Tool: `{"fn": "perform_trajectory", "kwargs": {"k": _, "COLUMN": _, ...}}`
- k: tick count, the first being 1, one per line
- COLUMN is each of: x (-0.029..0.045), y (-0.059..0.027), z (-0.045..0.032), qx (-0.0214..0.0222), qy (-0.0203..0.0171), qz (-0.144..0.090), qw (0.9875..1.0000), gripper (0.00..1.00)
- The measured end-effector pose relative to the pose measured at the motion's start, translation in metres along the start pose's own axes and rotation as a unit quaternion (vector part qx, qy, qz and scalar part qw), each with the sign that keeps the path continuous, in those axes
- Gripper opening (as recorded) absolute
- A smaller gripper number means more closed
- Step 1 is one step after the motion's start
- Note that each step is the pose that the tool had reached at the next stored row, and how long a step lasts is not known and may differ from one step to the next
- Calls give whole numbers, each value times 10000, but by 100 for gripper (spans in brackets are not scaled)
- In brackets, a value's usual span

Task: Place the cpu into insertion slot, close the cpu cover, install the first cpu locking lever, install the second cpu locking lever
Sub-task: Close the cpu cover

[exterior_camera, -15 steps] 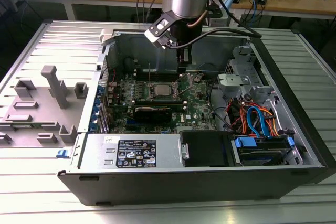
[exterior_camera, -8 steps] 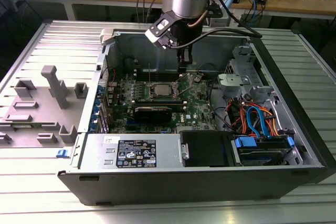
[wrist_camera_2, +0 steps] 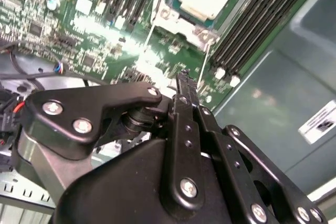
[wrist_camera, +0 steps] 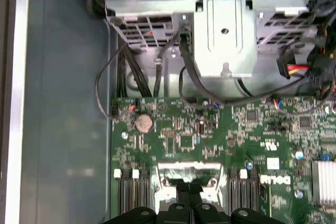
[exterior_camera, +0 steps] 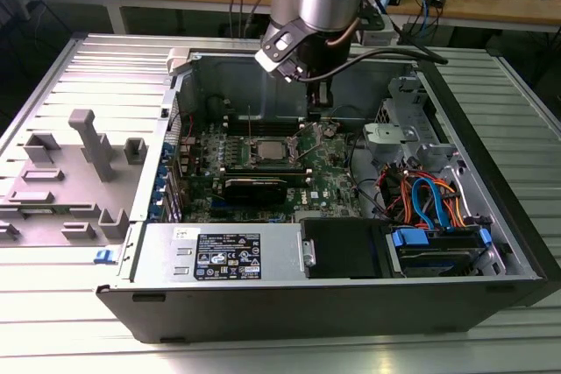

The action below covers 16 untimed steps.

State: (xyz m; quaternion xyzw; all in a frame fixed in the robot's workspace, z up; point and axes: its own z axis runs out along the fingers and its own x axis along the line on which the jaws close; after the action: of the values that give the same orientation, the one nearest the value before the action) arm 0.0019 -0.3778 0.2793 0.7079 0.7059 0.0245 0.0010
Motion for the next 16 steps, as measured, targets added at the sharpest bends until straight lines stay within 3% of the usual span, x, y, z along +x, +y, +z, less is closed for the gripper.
{"fn": "perform_trajectory", "kwargs": {"k": 5, "x": 23, "y": 262, "z": 65, "qx": 4, "qy": -10, "qz": -2, "qw": 10000, "gripper": 11}}
{"fn": "perform_trajectory", "kwargs": {"k": 7, "x": 22, "y": 336, "z": 128, "qx": 44, "qy": -12, "qz": 0, "qw": 10000, "gripper": 11}}
{"fn": "perform_trajectory", "kwargs": {"k": 13, "x": 18, "y": 382, "z": 246, "qx": 161, "qy": -14, "qz": 4, "qw": 9999, "gripper": 11}}
{"fn": "perform_trajectory", "kwargs": {"k": 16, "x": 16, "y": 384, "z": 316, "qx": 179, "qy": -12, "qz": -16, "qw": 9998, "gripper": 11}}
